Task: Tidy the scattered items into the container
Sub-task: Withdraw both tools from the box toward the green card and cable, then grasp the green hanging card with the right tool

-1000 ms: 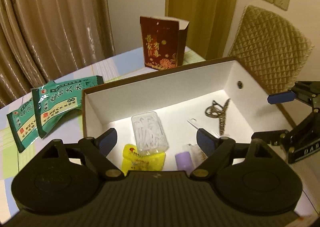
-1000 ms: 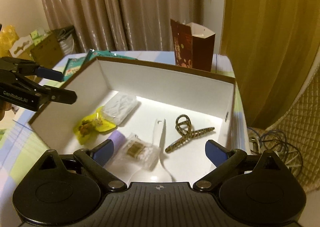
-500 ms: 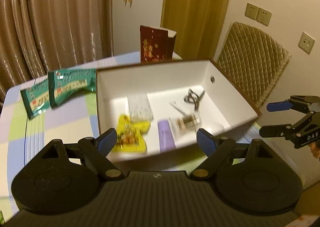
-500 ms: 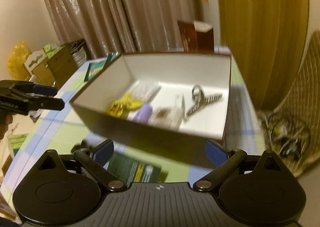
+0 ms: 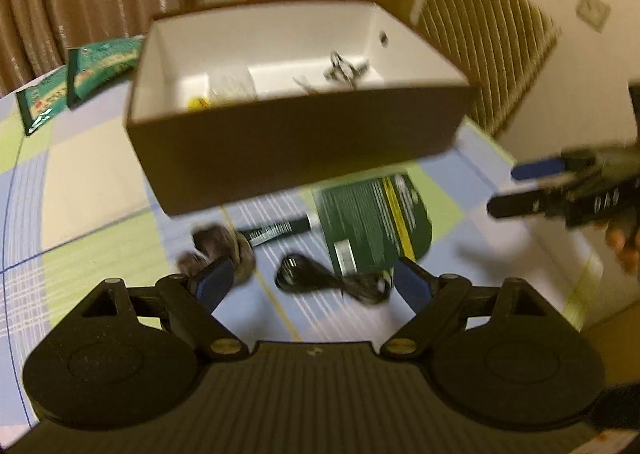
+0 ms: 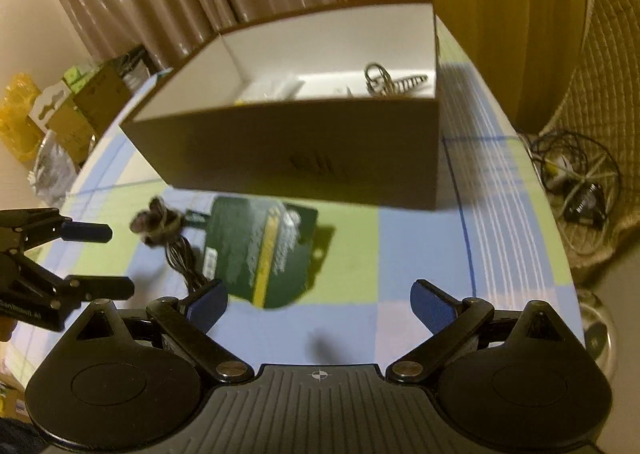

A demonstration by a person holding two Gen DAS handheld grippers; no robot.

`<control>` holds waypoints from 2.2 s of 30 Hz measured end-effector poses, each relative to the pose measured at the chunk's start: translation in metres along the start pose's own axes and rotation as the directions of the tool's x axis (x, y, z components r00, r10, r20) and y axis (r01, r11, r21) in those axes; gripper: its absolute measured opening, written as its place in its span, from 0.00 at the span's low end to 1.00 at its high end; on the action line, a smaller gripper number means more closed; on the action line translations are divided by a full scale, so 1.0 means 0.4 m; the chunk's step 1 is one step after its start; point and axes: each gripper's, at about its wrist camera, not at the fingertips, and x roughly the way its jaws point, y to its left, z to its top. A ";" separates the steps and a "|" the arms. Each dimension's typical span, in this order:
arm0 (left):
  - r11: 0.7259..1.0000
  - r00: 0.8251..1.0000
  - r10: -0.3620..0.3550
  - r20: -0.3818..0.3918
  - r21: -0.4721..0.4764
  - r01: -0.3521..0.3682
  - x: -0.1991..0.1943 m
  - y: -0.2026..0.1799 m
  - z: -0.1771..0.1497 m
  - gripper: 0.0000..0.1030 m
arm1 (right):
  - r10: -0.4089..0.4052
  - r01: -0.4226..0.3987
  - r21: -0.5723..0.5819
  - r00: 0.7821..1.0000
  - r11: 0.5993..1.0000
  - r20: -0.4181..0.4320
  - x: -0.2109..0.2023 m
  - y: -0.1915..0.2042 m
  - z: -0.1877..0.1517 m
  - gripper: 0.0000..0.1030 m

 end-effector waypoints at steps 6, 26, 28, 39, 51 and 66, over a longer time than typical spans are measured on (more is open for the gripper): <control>0.999 0.999 -0.019 -0.025 0.025 0.020 0.046 -0.016 -0.028 0.84 | -0.018 0.018 -0.006 0.999 1.000 -0.033 0.015 -0.009 -0.038 0.93; 0.988 0.999 -0.024 -0.042 0.152 0.030 0.183 -0.024 0.001 0.95 | -0.062 0.066 0.054 0.995 0.996 -0.084 0.036 -0.062 -0.059 0.93; 0.986 0.999 -0.029 -0.036 0.162 0.034 0.191 -0.028 0.001 0.95 | -0.062 0.067 0.056 0.994 0.996 -0.087 0.038 -0.064 -0.060 0.93; 0.978 1.000 -0.026 -0.007 0.206 0.027 0.180 -0.032 -0.016 0.90 | -0.022 0.025 0.040 0.996 0.999 -0.087 0.066 -0.054 -0.041 0.93; 0.995 0.997 0.072 -0.031 0.067 -0.070 0.104 0.047 -0.099 0.90 | 0.225 -0.225 -0.018 0.974 0.974 -0.019 0.162 -0.044 0.013 0.84; 0.964 0.975 0.215 -0.063 -0.149 -0.222 0.012 0.190 -0.183 0.90 | 0.551 -0.553 0.124 0.833 0.824 0.054 0.237 -0.124 0.053 0.17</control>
